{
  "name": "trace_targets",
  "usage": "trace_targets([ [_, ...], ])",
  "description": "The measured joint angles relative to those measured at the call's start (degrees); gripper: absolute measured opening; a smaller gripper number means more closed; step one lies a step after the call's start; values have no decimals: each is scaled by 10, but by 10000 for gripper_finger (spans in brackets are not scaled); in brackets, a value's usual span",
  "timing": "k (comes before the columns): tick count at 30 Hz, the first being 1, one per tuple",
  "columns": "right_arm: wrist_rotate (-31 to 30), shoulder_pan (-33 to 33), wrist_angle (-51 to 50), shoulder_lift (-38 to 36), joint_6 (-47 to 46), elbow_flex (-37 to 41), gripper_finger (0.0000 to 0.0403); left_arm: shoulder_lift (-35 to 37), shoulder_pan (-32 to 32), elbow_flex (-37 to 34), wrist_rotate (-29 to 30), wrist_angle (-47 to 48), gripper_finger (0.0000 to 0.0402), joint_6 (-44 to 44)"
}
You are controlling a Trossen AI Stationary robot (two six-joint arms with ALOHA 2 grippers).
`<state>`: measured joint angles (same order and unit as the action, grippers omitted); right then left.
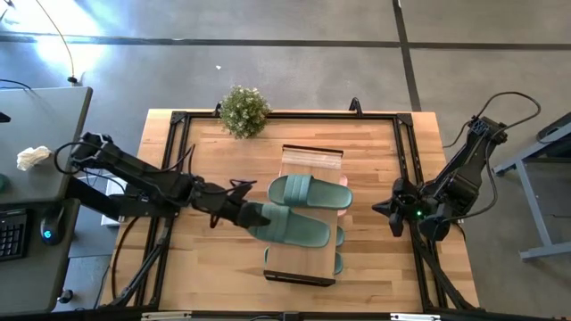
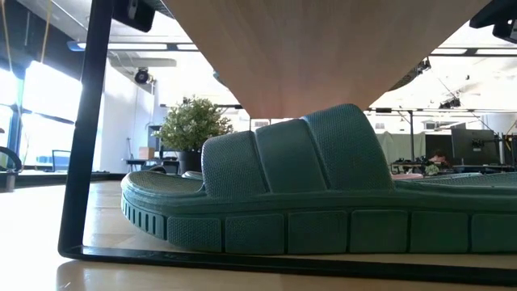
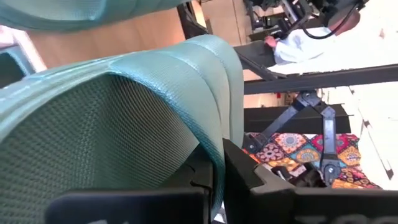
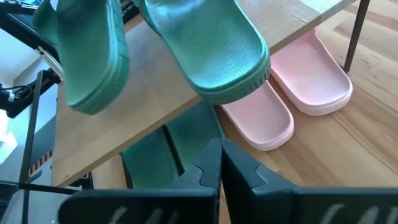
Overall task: Pick and place slides into the shelf
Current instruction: Put the green slipper on the shelf
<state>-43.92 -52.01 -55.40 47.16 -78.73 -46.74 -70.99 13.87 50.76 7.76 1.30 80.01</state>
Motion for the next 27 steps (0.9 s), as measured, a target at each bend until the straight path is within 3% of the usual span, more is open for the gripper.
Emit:
trace_targets([
  [27, -2, 0, 0, 0, 8, 0, 0, -54, 0, 0, 10, -18, 27, 12],
])
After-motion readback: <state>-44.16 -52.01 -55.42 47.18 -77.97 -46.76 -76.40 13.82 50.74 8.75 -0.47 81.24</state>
